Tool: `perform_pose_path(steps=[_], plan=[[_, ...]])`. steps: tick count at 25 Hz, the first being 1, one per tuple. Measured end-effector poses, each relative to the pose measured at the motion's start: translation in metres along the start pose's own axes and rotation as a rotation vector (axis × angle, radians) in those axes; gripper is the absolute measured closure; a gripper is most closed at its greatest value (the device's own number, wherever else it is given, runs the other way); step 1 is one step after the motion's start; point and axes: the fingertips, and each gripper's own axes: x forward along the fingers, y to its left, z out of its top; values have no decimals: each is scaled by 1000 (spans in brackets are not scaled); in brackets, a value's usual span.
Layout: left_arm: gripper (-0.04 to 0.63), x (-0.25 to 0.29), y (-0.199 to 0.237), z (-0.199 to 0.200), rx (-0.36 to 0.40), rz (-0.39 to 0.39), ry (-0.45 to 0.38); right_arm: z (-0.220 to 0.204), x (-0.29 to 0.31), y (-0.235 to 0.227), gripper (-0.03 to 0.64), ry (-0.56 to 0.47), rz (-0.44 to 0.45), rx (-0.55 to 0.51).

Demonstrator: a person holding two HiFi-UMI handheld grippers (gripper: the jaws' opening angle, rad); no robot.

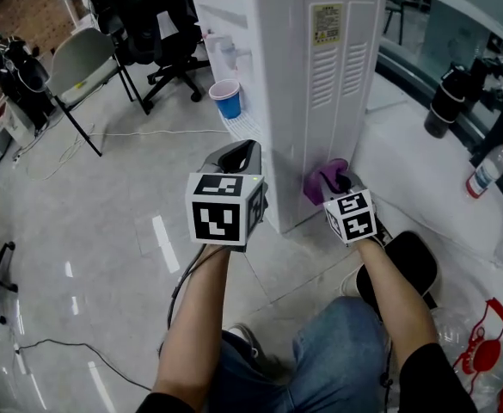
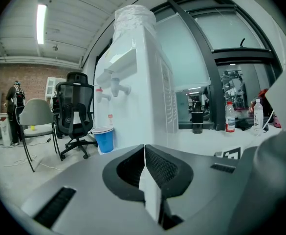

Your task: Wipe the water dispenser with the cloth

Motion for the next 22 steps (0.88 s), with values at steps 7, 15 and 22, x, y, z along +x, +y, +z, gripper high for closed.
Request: perform_pose_path(steps=[7, 15, 22], plan=[[568, 6, 2, -2, -2, -9, 4, 119, -52, -13, 574, -189, 6, -100], [568, 8, -6, 2, 1, -29, -14, 260, -103, -8, 574, -378, 15, -240], [568, 14, -9, 4, -12, -40, -23, 364, -139, -5, 574, -499, 13, -351]])
